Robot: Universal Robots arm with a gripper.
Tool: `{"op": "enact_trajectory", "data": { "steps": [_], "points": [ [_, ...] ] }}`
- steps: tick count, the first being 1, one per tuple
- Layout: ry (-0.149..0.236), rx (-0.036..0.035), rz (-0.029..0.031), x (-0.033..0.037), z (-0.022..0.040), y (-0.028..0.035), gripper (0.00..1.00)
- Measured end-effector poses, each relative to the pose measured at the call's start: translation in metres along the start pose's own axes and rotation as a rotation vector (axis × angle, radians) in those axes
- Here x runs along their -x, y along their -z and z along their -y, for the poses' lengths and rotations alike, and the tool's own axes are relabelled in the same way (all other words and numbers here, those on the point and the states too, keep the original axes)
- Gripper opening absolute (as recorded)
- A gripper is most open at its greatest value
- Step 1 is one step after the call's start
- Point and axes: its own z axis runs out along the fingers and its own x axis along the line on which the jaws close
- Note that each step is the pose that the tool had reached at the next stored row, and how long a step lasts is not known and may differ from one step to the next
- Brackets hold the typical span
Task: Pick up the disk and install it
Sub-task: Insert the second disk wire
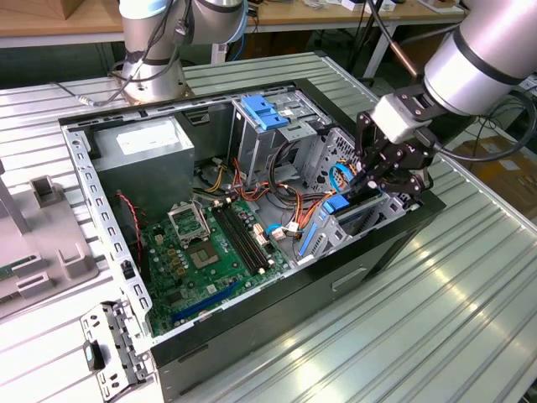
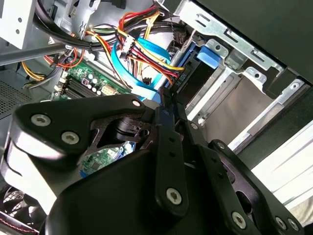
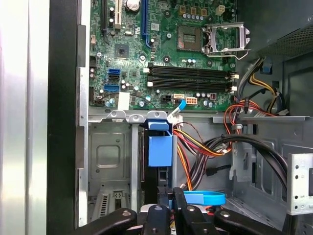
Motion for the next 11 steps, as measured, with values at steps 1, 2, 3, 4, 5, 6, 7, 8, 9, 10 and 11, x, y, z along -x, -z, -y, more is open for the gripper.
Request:
{"op": "enact_trajectory", "data": {
  "steps": [1,2,3,4,5,6,7,8,9,10,11],
  "points": [
    [0.0,0.0001,0.0009,-0.0002,0.0005,0.0001,0.16],
    [0.0,0.0002,0.0014,-0.0008,0.0008,0.0002,0.16],
    [0.0,0.0001,0.0018,-0.0023,0.0008,0.0005,0.16],
    [0.0,0.0001,0.0017,-0.0038,0.0009,0.0008,0.16],
    [0.0,0.0002,0.0016,-0.0046,0.0009,0.001,0.16],
    [0.0,0.0001,0.0017,-0.005,0.0009,0.001,0.16],
    [0.0,0.0001,0.0019,-0.0049,0.0009,0.0008,0.16],
    [0.0,0.0001,0.0016,-0.005,0.0009,0.0008,0.16],
    [0.0,0.0002,0.0017,-0.0049,0.0009,0.0006,0.16],
    [0.0,0.0001,0.0019,-0.0046,0.0009,0.0004,0.16],
    [0.0,0.0001,0.0017,-0.0042,0.0009,0.0004,0.16]
  ]
}}
